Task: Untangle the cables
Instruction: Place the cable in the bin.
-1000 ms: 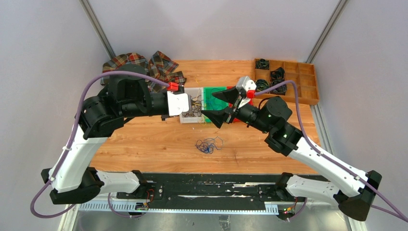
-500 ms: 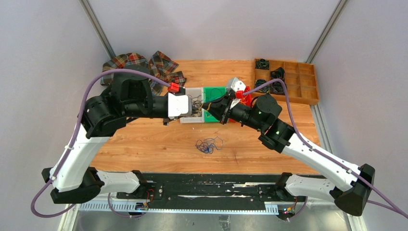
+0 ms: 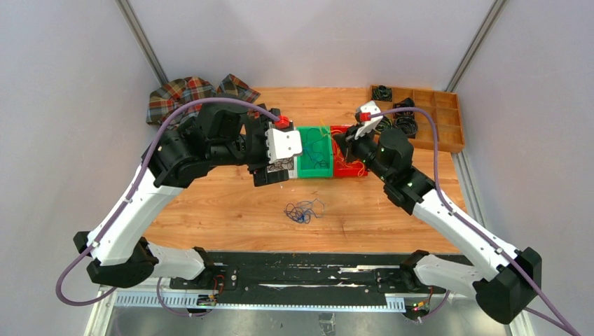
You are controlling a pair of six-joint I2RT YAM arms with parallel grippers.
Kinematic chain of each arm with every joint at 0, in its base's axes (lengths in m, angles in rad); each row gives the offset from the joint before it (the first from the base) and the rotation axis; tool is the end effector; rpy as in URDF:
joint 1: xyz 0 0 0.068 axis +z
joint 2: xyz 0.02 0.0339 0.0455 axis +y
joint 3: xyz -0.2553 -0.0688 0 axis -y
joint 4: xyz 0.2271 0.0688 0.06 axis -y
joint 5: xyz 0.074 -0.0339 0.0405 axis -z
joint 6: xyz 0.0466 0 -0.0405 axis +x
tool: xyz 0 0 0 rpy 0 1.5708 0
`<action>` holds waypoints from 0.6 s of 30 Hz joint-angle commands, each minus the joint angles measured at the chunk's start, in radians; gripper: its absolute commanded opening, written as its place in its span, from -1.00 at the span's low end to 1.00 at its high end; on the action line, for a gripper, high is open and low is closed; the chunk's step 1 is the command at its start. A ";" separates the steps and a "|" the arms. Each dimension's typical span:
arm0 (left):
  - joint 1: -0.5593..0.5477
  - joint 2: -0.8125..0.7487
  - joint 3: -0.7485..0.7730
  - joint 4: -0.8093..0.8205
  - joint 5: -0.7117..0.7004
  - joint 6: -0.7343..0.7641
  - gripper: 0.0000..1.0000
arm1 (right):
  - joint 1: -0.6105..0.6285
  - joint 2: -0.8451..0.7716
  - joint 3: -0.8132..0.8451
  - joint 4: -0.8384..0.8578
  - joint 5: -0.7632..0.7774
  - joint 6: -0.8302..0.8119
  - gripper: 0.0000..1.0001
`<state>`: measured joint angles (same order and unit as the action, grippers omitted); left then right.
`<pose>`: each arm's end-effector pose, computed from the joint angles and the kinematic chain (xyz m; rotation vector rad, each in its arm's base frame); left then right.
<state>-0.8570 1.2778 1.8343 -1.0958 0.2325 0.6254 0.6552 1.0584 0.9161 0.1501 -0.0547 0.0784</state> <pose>0.1292 -0.1656 0.4675 1.5297 1.4641 -0.3835 0.1956 0.1535 0.3641 -0.4961 1.5176 0.6176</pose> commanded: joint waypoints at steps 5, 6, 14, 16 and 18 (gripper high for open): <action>0.066 -0.018 0.012 -0.011 -0.063 -0.037 0.96 | -0.188 0.128 -0.017 -0.040 0.016 0.099 -0.99; 0.087 -0.018 0.010 -0.013 -0.040 -0.047 0.96 | -0.203 0.150 -0.011 -0.041 0.021 0.114 -0.99; 0.134 -0.035 -0.011 -0.012 -0.014 -0.062 0.96 | -0.254 0.335 0.034 -0.029 0.047 0.183 -0.99; 0.135 -0.042 -0.016 -0.012 -0.014 -0.059 0.96 | -0.259 0.373 0.038 -0.017 0.066 0.200 -0.99; 0.136 -0.044 -0.015 -0.013 -0.016 -0.062 0.96 | -0.264 0.410 0.038 0.006 0.079 0.211 -0.99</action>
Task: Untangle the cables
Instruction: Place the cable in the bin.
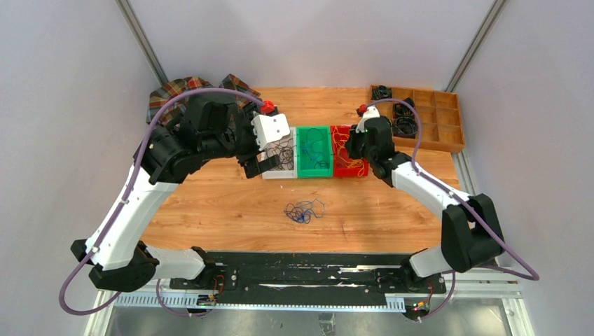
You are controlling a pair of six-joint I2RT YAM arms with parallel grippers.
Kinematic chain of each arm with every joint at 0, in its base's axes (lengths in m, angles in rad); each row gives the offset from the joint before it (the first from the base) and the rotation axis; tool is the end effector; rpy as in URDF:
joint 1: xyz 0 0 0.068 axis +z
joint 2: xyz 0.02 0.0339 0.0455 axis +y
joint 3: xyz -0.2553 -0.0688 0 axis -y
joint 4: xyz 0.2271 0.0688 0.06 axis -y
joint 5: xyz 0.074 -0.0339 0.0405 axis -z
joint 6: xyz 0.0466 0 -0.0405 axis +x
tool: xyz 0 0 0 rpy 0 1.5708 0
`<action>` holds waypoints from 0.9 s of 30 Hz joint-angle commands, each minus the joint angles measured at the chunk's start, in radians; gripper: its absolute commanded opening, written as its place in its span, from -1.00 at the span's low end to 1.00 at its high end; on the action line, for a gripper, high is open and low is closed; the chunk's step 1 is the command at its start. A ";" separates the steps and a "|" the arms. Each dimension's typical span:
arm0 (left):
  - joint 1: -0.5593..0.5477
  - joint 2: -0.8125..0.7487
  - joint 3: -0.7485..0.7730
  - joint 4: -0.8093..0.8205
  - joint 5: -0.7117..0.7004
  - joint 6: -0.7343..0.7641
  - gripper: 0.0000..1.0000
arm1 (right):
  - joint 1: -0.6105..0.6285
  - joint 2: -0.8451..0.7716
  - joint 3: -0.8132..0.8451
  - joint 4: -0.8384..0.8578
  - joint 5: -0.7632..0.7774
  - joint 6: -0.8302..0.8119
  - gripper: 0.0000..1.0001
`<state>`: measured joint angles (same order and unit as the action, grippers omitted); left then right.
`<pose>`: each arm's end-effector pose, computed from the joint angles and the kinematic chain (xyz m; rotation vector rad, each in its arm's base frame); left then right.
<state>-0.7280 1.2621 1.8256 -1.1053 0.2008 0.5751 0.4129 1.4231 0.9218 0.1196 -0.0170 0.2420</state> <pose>0.1468 -0.1433 0.4671 1.3762 1.6062 -0.3033 0.2949 0.1301 0.2646 -0.1802 1.9710 0.4463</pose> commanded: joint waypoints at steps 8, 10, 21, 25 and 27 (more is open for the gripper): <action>0.043 -0.020 0.006 -0.038 0.043 -0.035 0.96 | -0.044 0.207 0.112 0.014 0.160 0.024 -0.99; 0.058 -0.020 -0.003 -0.039 0.049 -0.029 0.96 | -0.046 0.233 0.145 -0.029 0.167 0.014 -0.93; 0.074 -0.006 -0.129 -0.008 0.069 0.003 0.96 | -0.046 0.157 0.154 -0.088 0.200 -0.027 -0.01; 0.081 0.008 -0.203 0.027 0.072 0.001 0.96 | -0.046 0.136 0.153 -0.067 0.169 -0.003 -0.12; 0.087 0.021 -0.221 0.036 0.080 -0.004 0.96 | -0.046 0.162 0.171 -0.067 0.155 0.017 -0.21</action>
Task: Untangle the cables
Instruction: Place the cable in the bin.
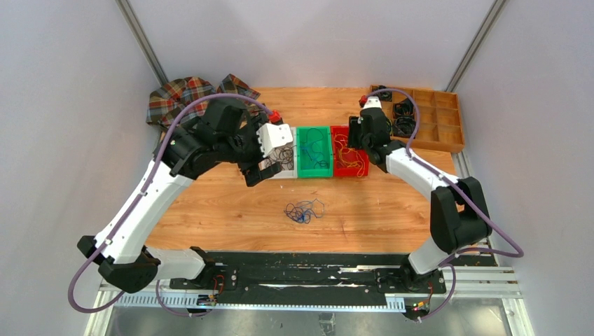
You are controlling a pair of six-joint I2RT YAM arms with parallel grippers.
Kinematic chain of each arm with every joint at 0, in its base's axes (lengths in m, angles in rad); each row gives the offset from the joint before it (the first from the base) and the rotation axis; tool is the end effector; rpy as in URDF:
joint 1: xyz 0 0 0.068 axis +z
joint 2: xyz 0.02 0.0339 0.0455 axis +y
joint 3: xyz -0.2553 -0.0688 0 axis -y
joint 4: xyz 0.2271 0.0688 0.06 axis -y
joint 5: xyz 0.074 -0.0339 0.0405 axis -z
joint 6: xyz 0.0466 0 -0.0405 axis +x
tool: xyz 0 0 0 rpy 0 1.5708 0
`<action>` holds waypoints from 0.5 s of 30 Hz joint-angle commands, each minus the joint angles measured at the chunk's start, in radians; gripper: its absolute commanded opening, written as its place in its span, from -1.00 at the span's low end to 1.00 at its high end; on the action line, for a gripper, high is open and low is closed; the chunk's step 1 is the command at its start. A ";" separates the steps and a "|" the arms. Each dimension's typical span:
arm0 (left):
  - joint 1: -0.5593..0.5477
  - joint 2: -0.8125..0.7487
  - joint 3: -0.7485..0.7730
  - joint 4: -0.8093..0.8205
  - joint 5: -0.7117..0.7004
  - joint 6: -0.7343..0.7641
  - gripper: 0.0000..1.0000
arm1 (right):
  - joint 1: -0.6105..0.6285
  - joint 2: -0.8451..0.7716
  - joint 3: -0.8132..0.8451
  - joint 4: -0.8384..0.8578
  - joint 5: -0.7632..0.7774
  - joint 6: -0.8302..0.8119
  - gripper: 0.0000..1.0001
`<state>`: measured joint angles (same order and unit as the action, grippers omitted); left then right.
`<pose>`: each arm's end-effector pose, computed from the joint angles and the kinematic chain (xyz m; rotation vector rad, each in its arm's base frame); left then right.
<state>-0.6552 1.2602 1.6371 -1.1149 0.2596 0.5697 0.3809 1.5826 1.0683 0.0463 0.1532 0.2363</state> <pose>0.1665 -0.1430 0.4159 1.4301 1.8047 -0.3432 0.3344 0.1263 0.2551 -0.0513 2.0401 0.2317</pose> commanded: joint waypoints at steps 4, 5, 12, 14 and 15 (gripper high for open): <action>0.021 0.036 -0.081 0.063 0.030 0.018 0.96 | -0.014 0.081 0.055 0.005 -0.059 0.042 -0.45; 0.022 0.036 -0.100 0.067 0.031 0.027 0.96 | -0.014 0.099 0.060 0.002 -0.072 0.042 -0.47; 0.023 0.077 -0.200 0.106 0.063 0.032 0.96 | -0.015 0.212 0.081 -0.010 -0.058 0.028 -0.53; 0.023 0.100 -0.211 0.115 0.084 0.026 1.00 | -0.014 0.178 0.078 -0.021 -0.044 0.024 -0.50; 0.023 0.108 -0.225 0.125 0.093 0.025 0.98 | -0.013 0.140 0.072 -0.018 -0.040 0.019 -0.46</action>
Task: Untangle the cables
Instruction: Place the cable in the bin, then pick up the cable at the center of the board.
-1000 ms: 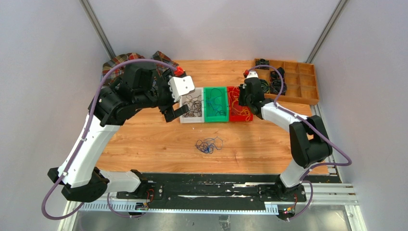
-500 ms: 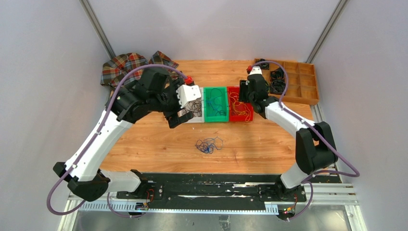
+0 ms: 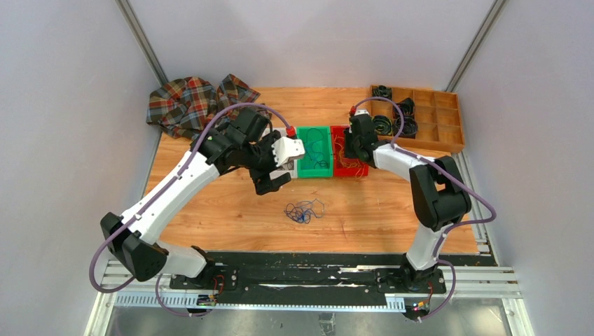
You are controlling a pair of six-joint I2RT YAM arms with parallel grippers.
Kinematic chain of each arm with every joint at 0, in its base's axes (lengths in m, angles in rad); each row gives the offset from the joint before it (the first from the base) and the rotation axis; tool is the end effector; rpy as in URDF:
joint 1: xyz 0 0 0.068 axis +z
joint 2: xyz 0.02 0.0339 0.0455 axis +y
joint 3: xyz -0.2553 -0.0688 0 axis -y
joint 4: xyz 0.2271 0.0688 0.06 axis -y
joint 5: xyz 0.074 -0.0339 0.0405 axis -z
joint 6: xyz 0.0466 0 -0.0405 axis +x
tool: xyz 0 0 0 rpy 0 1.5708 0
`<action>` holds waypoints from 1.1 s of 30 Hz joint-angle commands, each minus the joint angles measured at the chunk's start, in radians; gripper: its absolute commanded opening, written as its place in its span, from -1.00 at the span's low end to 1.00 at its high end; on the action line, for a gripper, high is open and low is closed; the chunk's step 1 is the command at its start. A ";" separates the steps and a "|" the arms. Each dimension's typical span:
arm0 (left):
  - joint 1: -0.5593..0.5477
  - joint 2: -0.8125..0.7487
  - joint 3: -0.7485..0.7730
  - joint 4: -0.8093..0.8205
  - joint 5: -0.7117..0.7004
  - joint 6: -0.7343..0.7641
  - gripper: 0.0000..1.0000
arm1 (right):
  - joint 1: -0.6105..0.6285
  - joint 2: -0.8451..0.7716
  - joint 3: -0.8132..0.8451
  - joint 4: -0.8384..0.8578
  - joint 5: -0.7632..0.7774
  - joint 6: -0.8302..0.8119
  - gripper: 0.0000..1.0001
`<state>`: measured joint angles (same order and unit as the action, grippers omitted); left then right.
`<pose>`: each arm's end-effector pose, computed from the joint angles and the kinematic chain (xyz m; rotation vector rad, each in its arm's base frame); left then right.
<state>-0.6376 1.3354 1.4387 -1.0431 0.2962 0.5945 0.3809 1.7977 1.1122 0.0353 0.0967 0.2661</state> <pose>0.1929 -0.1598 0.3491 1.5384 1.9631 -0.3891 0.3610 0.1397 0.1921 -0.0745 2.2276 0.2490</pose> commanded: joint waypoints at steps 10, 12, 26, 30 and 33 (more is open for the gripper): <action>0.006 0.157 -0.144 0.197 0.066 0.067 0.80 | 0.155 -0.478 -0.196 -0.005 0.075 -0.138 0.44; 0.005 0.162 -0.181 0.252 0.079 0.072 0.80 | 0.203 -0.564 -0.302 -0.001 0.054 -0.096 0.45; 0.035 0.107 -0.223 0.293 0.060 0.082 0.92 | 0.385 -0.593 -0.634 0.207 -0.254 0.088 0.32; 0.049 0.092 -0.206 0.239 0.050 0.090 0.98 | 0.384 -0.481 -0.614 0.253 -0.264 0.076 0.17; 0.063 0.062 -0.206 0.232 0.073 0.094 0.99 | 0.384 -0.403 -0.592 0.288 -0.271 0.059 -0.05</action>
<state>-0.5957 1.4441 1.2224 -0.7845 0.3519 0.6716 0.7574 1.3262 0.4915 0.2447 -0.1413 0.3290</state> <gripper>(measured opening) 0.993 0.537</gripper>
